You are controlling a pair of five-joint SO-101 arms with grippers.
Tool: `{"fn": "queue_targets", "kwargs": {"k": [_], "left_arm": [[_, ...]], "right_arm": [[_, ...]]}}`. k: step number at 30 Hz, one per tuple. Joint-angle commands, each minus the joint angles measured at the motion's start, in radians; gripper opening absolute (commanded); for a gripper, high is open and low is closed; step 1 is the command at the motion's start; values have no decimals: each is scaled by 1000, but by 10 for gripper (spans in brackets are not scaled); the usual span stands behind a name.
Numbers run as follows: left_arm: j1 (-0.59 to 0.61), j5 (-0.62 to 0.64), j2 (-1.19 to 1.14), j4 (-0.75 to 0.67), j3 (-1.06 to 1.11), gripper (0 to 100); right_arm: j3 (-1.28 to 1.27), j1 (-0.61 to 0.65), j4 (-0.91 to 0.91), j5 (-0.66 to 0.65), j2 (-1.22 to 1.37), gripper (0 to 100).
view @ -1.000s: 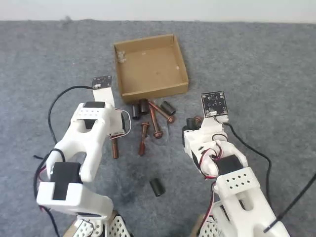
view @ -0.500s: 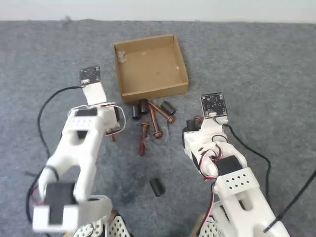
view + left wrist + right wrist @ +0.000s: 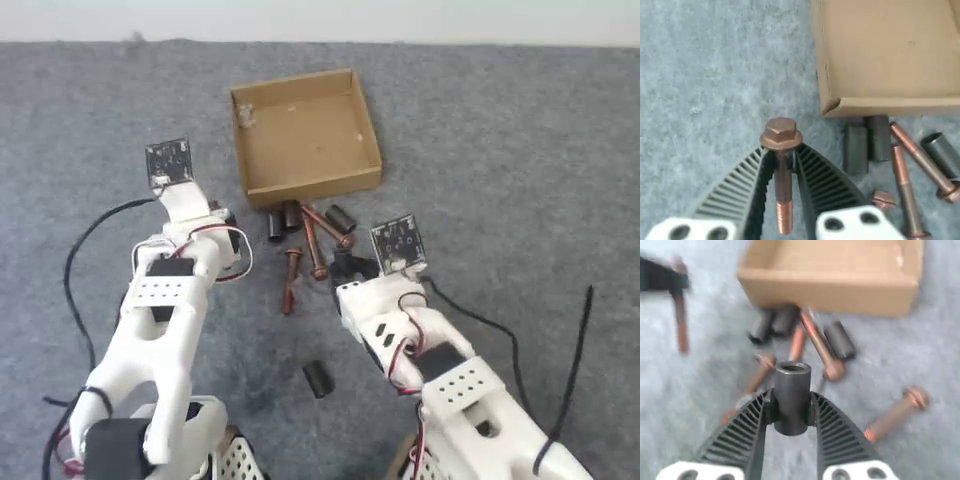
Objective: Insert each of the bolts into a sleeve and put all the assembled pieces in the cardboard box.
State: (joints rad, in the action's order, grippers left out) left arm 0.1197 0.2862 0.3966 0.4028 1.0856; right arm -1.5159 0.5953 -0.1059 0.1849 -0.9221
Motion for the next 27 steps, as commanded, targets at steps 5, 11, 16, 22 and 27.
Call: {"fn": "queue_targets", "kwargs": {"k": [5, 11, 16, 22, 27], "left_arm": [[-2, 8, 61, -20, -8, 19], [0, 8, 60, -25, -10, 19], [-5, 8, 58, -77, 13, 19], [0, 8, 58, -81, 13, 19], [0, 8, 58, -81, 13, 19]], "right_arm": [[-44, 94, 329, 12, -38, 7], [-18, 96, 351, 14, -36, 7], [60, 101, 354, 15, 18, 6], [141, 101, 650, 14, 348, 6], [169, 99, 905, 14, 615, 6]]}}
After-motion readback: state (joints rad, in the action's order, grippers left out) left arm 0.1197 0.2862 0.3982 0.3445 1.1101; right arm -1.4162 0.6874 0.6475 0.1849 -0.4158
